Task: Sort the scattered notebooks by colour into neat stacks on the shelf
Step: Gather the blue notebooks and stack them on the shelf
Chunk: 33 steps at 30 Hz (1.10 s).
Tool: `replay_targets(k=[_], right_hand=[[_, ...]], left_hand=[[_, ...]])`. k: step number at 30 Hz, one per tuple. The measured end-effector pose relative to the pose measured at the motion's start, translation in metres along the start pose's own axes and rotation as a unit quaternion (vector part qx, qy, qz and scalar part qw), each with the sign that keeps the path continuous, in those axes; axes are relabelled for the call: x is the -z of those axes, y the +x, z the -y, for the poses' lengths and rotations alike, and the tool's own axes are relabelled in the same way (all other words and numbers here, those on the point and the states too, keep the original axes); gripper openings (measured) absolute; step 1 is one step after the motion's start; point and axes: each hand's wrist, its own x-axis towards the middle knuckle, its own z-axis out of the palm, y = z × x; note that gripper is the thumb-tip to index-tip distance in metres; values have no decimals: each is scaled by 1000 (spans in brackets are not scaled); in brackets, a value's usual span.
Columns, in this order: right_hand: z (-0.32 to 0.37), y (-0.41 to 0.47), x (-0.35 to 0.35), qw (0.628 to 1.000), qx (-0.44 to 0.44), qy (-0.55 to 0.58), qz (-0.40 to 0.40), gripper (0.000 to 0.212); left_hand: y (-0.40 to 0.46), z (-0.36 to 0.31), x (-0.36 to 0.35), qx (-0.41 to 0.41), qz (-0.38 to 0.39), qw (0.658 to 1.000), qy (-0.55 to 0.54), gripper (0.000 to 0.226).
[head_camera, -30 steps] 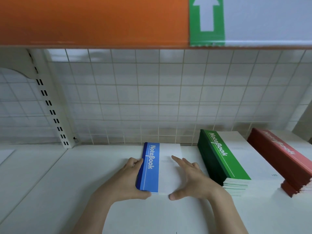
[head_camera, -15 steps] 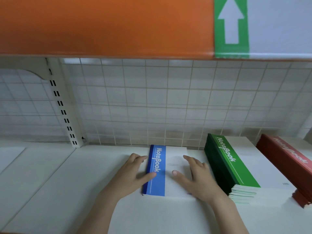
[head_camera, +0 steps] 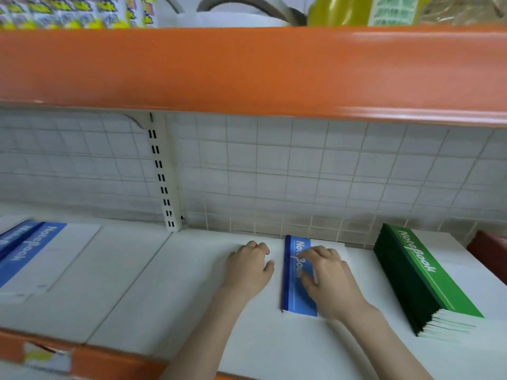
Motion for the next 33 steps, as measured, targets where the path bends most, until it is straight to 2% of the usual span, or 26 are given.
replay_targets(k=[9,22,27,33], right_hand=[[108,29,-24,996,59,60,39,38],[354,65,-95,970,178,149,73,35],[430,69,-120,970,171,157,76,31],[485,69,-143,971,161,154,82,28]], left_hand=[[-37,95,64,28,7,999,37,34],[-111,294,182,117,-21,989,84,34],[-144,362,217,144,-1,985,92,36],[-171,415,243,157,-2,984,88,31]])
